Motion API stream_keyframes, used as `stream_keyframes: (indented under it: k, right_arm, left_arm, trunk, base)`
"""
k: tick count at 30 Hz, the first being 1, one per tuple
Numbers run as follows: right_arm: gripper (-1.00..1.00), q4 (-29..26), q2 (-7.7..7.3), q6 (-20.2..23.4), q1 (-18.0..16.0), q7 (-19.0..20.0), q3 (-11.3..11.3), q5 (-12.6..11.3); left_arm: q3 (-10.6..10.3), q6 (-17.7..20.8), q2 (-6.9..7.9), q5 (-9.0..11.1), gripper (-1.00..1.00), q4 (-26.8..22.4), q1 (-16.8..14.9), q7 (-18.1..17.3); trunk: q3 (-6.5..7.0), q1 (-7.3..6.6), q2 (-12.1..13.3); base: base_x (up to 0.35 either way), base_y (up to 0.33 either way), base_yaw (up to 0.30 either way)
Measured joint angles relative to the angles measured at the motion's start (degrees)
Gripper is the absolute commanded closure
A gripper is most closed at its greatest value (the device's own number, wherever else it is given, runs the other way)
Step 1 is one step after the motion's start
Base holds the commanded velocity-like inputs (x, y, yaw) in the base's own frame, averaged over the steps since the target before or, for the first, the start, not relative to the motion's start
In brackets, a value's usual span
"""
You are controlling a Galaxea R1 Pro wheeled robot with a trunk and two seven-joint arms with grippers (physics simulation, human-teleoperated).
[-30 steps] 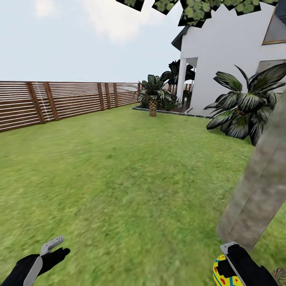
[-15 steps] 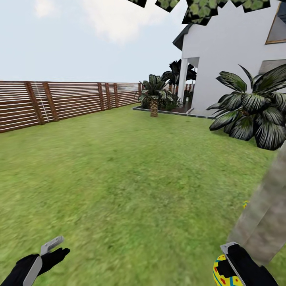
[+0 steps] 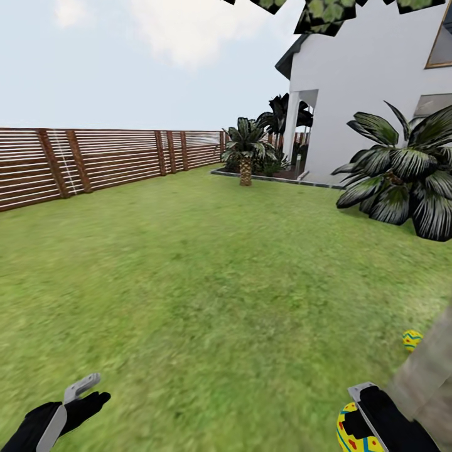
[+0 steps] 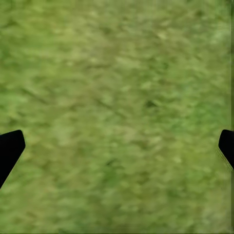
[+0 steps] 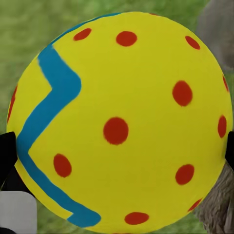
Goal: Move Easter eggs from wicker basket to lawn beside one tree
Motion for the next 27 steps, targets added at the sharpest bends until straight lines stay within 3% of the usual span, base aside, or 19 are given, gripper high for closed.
stream_keyframes:
  k: [5,8,10,14,17,19,27]
  right_arm:
    - [1.00,0.00,-0.56,-0.08,0.00,-0.11,-0.84,0.10]
    - [1.00,-0.11,-0.80,-0.18,-0.01,-0.38,-7.21,0.85]
    - [1.00,-0.11,-1.10,-0.35,0.00,-0.19,-8.68,0.87]
    - [1.00,-0.16,-2.43,-0.13,0.01,0.22,-8.86,0.84]
    - [1.00,-1.47,-2.12,-0.73,0.00,-0.36,-8.54,0.86]
    - [1.00,-2.56,-1.99,-5.56,-0.01,-0.45,-8.56,0.82]
    - [1.00,1.77,-3.11,-7.61,0.01,-0.44,-9.03,0.85]
  left_arm:
    - [0.00,-0.08,-0.01,0.00,-1.00,0.00,0.00,0.00]
    - [-0.02,-0.08,-0.01,0.00,-1.00,-0.01,0.00,0.04]
    - [-0.06,-0.08,-0.04,-0.01,-1.00,-0.01,0.00,0.05]
    - [-0.14,-0.14,-0.09,-0.01,-1.00,0.00,0.00,0.05]
    - [-0.17,-0.17,-0.09,-0.01,-1.00,0.00,0.00,0.05]
    - [-0.17,-0.17,-0.04,-0.01,-1.00,0.00,0.00,0.05]
    - [-0.12,-0.22,-0.02,0.03,-1.00,0.00,0.00,0.04]
  trunk:
    - [0.00,0.00,0.00]
    - [0.00,0.00,0.00]
    - [0.00,0.00,0.00]
    - [0.00,0.00,0.00]
    - [0.00,0.00,0.00]
    - [0.00,0.00,0.00]
    - [0.00,0.01,0.00]
  base:
    - [0.344,0.000,0.000]
    - [0.345,0.000,0.000]
    - [0.345,0.000,0.000]
    - [0.345,0.000,0.000]
    - [0.345,0.000,0.000]
    - [0.344,0.000,0.000]
    - [0.310,0.000,0.000]
